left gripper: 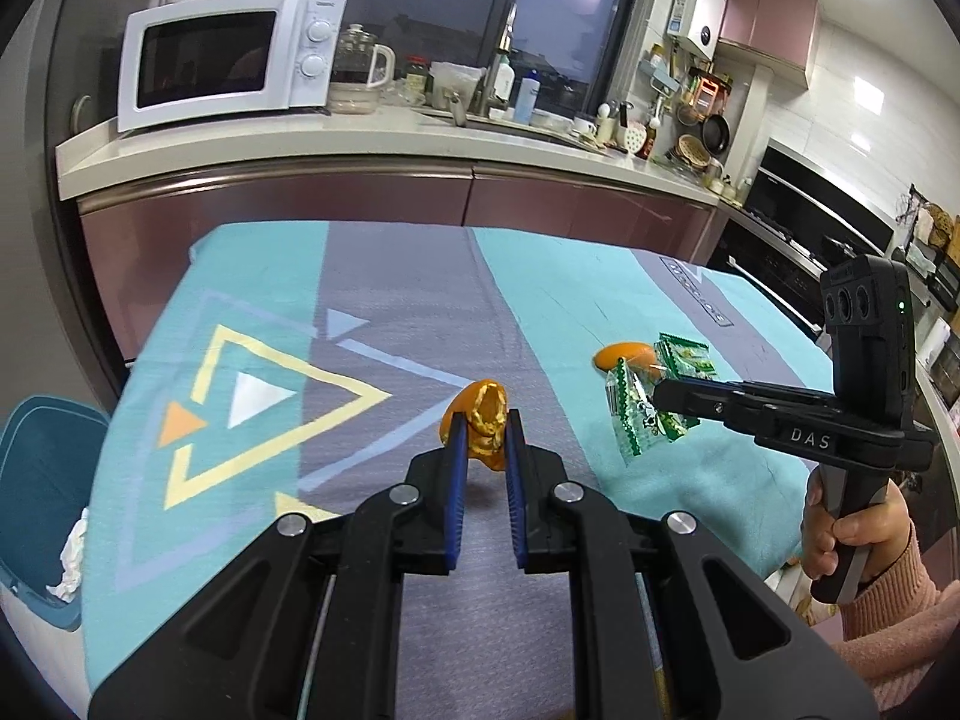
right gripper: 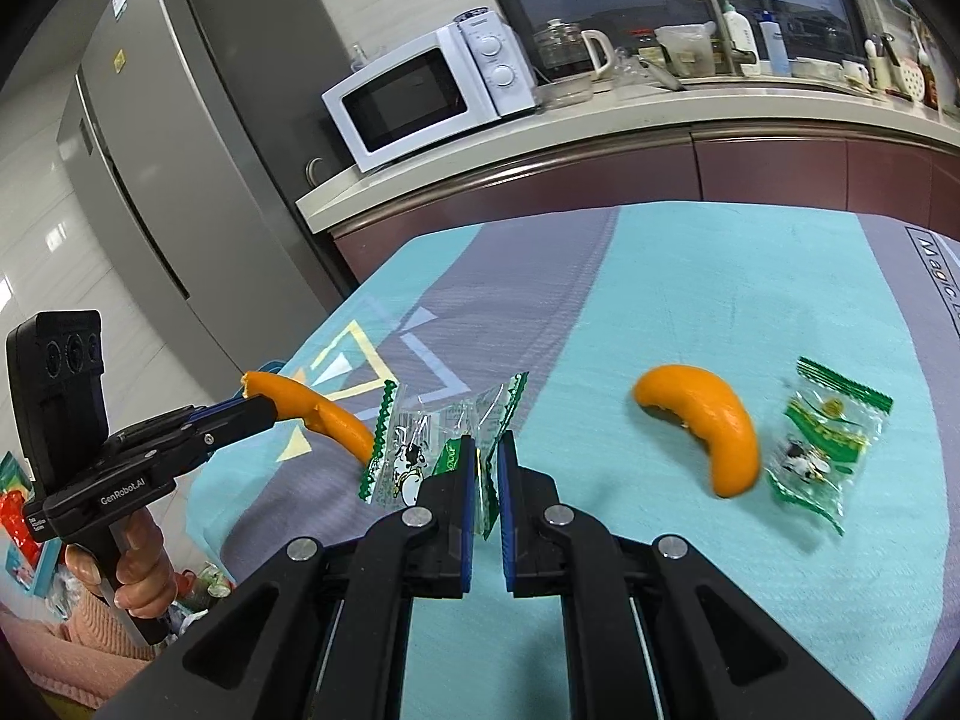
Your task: Collect trash
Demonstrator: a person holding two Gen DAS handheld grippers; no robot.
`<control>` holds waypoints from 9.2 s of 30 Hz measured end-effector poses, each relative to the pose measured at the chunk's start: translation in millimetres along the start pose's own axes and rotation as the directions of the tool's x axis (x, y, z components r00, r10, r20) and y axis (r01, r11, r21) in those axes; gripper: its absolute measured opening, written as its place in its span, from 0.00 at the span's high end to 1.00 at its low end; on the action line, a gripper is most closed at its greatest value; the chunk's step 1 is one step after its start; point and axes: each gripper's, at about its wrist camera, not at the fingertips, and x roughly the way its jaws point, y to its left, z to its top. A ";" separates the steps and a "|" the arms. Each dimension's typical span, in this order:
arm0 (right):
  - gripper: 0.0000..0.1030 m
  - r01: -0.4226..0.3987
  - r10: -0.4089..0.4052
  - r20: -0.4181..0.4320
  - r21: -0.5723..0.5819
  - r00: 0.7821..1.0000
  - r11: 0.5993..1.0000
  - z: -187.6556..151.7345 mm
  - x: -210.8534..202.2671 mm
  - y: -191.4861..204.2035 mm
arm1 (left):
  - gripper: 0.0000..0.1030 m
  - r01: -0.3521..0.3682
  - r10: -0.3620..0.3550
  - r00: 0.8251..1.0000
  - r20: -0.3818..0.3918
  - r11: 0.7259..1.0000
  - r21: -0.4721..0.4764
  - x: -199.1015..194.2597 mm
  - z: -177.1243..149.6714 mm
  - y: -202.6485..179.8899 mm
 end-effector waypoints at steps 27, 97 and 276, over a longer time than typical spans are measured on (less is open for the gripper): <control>0.94 -0.092 0.090 -0.025 -0.096 0.996 0.991 19.6 28.2 48.0 | 0.88 -0.078 0.081 0.995 0.066 0.996 -0.042 -48.2 -2.6 16.3; 0.94 -0.308 0.269 -0.170 -0.271 0.948 0.912 46.8 111.2 169.2 | 0.88 -0.310 0.354 0.926 0.134 0.912 -0.268 -142.9 -28.4 126.2; 0.89 0.153 -0.155 -0.018 0.295 0.988 0.943 -8.7 -24.0 -134.7 | 0.90 0.143 -0.030 0.971 -0.236 0.865 0.481 201.9 29.5 -154.9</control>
